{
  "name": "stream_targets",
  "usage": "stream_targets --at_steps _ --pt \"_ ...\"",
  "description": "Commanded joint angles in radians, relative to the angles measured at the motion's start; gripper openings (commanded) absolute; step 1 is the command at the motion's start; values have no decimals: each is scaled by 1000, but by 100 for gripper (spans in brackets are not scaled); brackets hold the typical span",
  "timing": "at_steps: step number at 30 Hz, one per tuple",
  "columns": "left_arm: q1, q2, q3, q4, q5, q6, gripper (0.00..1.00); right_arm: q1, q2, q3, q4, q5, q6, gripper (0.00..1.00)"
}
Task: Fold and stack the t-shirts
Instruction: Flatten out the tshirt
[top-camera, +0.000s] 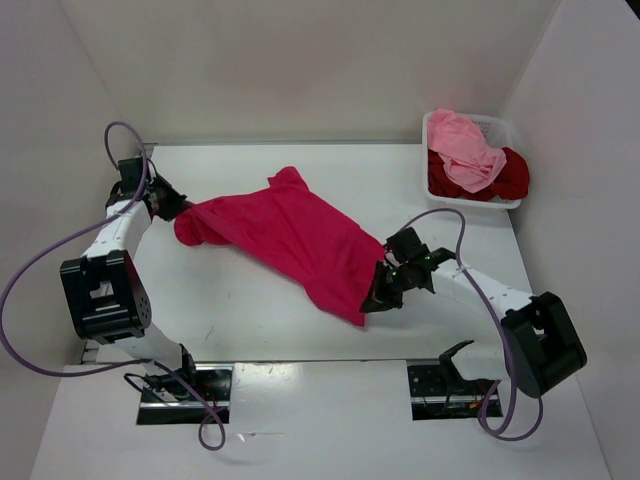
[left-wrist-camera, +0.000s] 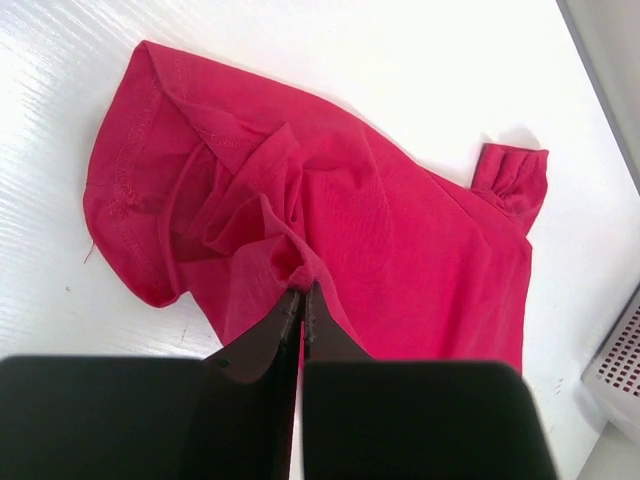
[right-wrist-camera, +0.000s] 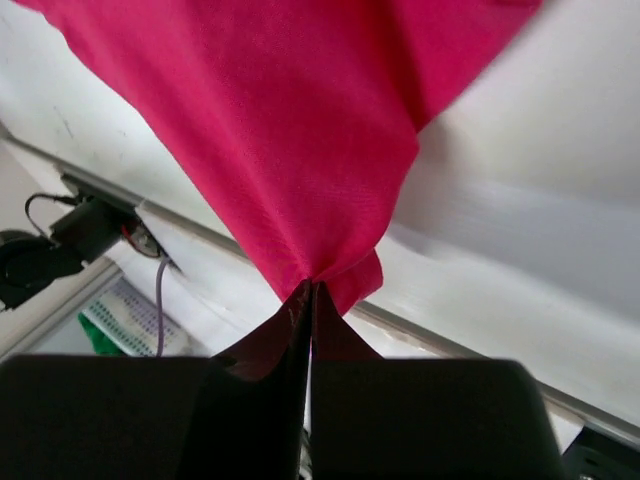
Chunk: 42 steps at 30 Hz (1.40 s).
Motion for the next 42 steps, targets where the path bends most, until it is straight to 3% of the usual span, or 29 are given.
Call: stream_targets --at_steps 1,6,12,17,19,21,26,30,34,42 --pt "0 -2 31 5 -20 21 0 4 -20 -5 -11 87 15 1" --pt "-26 40 68 17 -10 3 0 4 0 12 103 119 66 6" --pt "-37 77 120 17 -28 3 0 13 234 106 166 135 43 4" --pt "-37 87 108 35 -30 -6 0 23 113 -52 188 170 95 6" --pt "-55 119 134 35 -30 -6 0 23 89 -66 188 208 107 25" --pt "-69 149 166 35 -42 -6 0 23 89 -23 188 226 107 38" --pt "-81 190 222 25 -70 12 0 23 165 155 102 245 32 54" --pt "-81 166 159 49 -70 12 0 45 6 -15 171 144 136 54" --pt "-81 144 90 60 -59 12 0 128 -95 -170 206 113 233 44" --pt "-120 103 27 69 -59 12 0 177 -57 -256 366 99 327 46"
